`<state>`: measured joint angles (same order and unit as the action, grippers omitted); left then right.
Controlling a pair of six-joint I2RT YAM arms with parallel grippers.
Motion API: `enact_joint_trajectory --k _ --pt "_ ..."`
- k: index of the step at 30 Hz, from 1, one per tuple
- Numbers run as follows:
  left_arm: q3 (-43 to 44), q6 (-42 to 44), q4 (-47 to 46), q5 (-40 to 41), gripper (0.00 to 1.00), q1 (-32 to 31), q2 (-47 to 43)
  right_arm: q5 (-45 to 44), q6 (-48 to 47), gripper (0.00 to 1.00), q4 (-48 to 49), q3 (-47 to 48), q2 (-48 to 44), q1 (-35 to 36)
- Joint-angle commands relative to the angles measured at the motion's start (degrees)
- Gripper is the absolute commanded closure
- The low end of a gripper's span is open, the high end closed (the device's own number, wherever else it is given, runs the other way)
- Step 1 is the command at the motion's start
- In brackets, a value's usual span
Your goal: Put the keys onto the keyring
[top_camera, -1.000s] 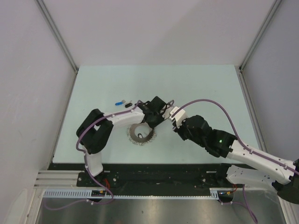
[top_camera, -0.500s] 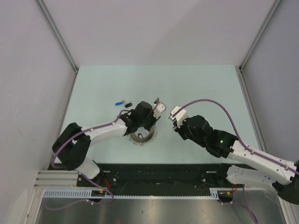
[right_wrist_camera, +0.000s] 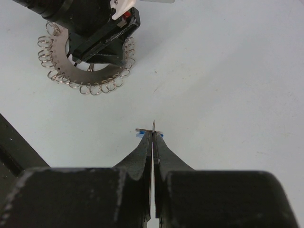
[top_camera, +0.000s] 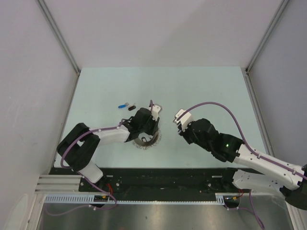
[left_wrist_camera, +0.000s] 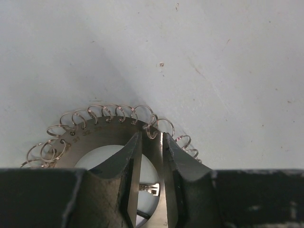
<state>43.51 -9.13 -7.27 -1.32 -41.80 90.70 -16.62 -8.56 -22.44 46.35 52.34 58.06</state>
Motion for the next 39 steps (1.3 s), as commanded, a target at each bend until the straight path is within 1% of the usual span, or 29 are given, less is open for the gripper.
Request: enact_joint_trajectory --k 1,10,16,24,27,34,39 --pt "-0.4 -4.3 -4.9 -0.5 0.72 0.2 1.1 -1.0 0.6 1.00 1.4 0.1 -0.9 0.2" --pt "1.7 -4.5 -1.6 -0.9 0.73 0.5 3.3 -0.8 0.5 1.00 1.4 -0.1 -1.0 0.3" --pt "2.5 -4.7 -1.0 0.3 0.73 0.5 4.1 -0.3 0.4 1.00 1.6 0.0 -0.9 0.3" --pt "4.0 -3.6 -1.0 -0.9 0.74 0.4 5.6 -0.2 0.3 1.00 1.7 -0.2 -0.6 0.3" --pt "4.0 -3.5 -0.8 -1.0 0.77 0.4 5.7 -0.1 0.3 1.00 1.7 -0.2 -0.6 0.2" --pt "4.1 -3.4 -0.1 -1.6 0.81 0.4 6.0 -0.1 0.2 1.00 1.7 -0.1 -0.6 0.4" --pt "3.9 -2.7 -0.6 -2.5 1.00 0.4 5.5 0.4 0.1 1.00 1.7 -0.2 -0.7 0.3"
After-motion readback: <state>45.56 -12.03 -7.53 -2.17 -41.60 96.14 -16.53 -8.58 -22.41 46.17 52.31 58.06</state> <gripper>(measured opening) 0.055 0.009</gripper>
